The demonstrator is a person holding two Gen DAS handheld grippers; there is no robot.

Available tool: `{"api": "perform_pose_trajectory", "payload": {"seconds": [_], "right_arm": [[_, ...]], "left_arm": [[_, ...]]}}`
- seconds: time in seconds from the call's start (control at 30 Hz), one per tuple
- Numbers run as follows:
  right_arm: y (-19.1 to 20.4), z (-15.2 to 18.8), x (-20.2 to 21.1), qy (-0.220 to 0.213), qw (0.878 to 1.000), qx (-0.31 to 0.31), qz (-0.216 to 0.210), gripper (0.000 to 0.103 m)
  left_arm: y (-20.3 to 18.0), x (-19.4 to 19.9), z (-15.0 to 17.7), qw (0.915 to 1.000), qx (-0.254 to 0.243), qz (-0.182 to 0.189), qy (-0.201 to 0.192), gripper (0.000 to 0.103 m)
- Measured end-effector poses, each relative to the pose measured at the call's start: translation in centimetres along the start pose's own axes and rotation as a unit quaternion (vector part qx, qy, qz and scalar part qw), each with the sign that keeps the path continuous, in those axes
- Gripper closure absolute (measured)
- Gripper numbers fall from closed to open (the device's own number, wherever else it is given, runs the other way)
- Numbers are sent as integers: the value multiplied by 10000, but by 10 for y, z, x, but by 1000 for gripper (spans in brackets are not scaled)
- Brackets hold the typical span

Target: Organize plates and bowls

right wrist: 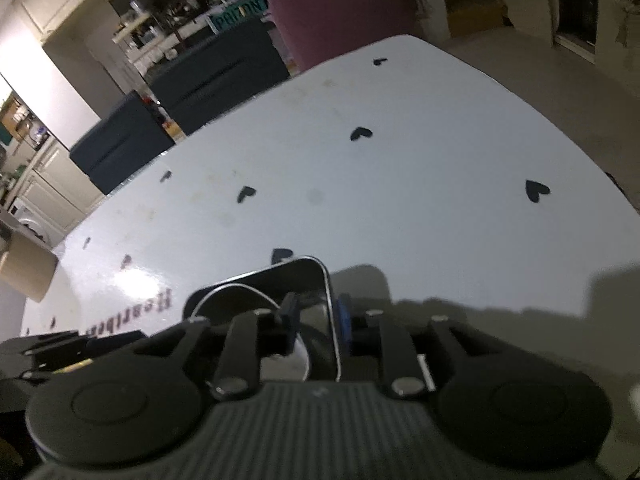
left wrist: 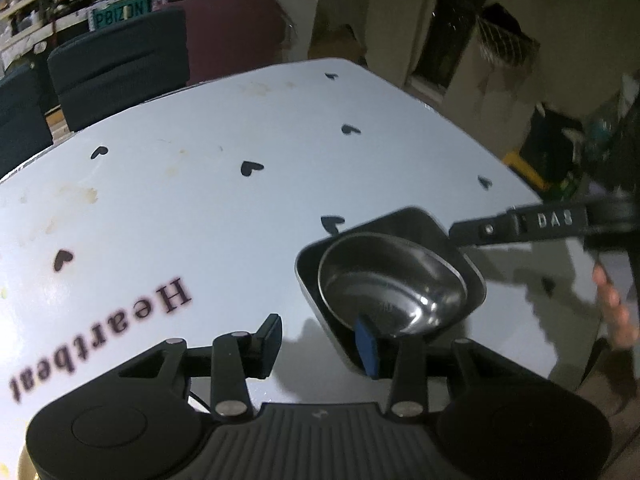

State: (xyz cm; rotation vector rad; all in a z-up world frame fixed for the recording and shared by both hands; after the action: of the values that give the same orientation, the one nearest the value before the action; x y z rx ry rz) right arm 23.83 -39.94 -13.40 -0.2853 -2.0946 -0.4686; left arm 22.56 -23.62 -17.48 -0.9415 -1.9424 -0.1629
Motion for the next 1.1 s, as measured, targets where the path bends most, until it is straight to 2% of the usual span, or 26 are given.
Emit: {"api": "perform_pose_trajectory", "payload": {"seconds": [0.27, 0.47, 0.53, 0.83, 1.1], "right_arm": [[-1, 5, -11, 154, 9997, 88, 141, 67], [1, 3, -20, 230, 9995, 131, 194, 68], [0, 5, -22, 286, 9993, 159, 207, 73], [5, 12, -30, 411, 9982, 370, 221, 82], [12, 10, -34, 471, 9971, 564, 205, 82]], "left_arm": [[-7, -10, 9, 9987, -405, -159, 282, 61], [-5, -15, 6, 9983, -442, -330, 208, 59], [-4, -17, 4, 9984, -401, -366, 176, 59], [6, -20, -4, 9984, -122, -560, -11, 60], [17, -24, -9, 9976, 392, -548, -137, 61]]}}
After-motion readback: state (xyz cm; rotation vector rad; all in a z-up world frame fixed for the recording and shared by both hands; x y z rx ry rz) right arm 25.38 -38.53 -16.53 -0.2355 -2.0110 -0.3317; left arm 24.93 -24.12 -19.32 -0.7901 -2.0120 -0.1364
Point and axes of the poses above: each gripper's, at about its wrist camera, not at the fingertips, and x roughly against the way its jaws point, y to its left, z to its underside, the point moved 8 cm from there along -x, roughly the way its jaws point, and after that the axes turned 9 degrees about z, right-handed, at the moved point
